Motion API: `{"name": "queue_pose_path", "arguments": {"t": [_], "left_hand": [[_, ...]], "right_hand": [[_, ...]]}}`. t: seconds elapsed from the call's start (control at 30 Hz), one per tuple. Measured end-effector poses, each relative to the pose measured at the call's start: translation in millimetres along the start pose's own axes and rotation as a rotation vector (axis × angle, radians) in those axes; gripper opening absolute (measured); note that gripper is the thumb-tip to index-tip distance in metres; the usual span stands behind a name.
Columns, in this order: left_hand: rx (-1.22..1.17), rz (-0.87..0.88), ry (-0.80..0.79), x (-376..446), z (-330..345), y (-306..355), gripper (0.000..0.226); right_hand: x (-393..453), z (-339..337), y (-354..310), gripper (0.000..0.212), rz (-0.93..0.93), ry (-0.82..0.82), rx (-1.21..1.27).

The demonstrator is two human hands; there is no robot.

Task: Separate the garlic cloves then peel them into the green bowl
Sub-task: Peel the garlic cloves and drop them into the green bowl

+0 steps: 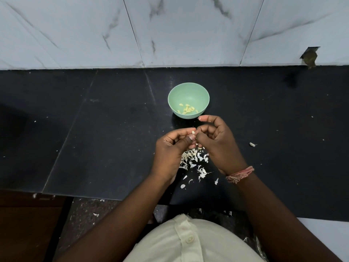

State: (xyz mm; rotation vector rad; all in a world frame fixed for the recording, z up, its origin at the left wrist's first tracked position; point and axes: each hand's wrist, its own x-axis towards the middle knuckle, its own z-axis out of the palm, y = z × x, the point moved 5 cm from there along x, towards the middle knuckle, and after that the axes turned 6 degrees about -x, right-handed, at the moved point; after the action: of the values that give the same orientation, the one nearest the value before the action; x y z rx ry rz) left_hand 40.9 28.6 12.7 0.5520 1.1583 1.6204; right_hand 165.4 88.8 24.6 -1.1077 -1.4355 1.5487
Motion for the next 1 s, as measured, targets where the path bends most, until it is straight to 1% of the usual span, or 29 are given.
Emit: {"name": "queue_pose_path", "arguments": {"t": [0.07,0.2,0.37,0.5,0.67,0.77,0.9,1.0], "left_hand": [[-0.013,-0.017,0.0,0.2,0.3,-0.1,0.017],[-0.01,-0.03,-0.013,2.3,-0.5,0.0,0.017],[-0.014,-0.038,-0.03,4.3,-0.2,2.6,0.019],[-0.056,-0.064,-0.022,5.3,1.3,1.3,0.019],[-0.188,-0.133,-0.025,4.4,2.7,-4.3,0.024],[-0.262,-0.178,-0.03,3.6,5.8,-6.0,0.022],[-0.318,-0.225,-0.017,4.2,7.7,-6.2,0.014],[-0.374,-0.253,-0.007,4.4,8.3,-5.8,0.014]], "right_hand": [[1.3,-0.9,-1.7,0.036,-0.024,-0.041,-0.044],[1.9,0.2,-2.2,0.032,-0.037,-0.096,-0.05],[3.9,2.6,-2.0,0.028,-0.035,-0.108,-0.074],[3.0,5.4,-5.8,0.03,-0.055,-0.07,-0.112],[0.7,10.5,-3.0,0.028,-0.105,-0.019,-0.192],[-0.8,9.6,-3.0,0.024,-0.09,-0.001,-0.13],[-1.0,9.3,-6.3,0.021,-0.1,0.015,-0.072],[-0.6,8.8,-7.4,0.015,-0.108,0.03,-0.022]]}}
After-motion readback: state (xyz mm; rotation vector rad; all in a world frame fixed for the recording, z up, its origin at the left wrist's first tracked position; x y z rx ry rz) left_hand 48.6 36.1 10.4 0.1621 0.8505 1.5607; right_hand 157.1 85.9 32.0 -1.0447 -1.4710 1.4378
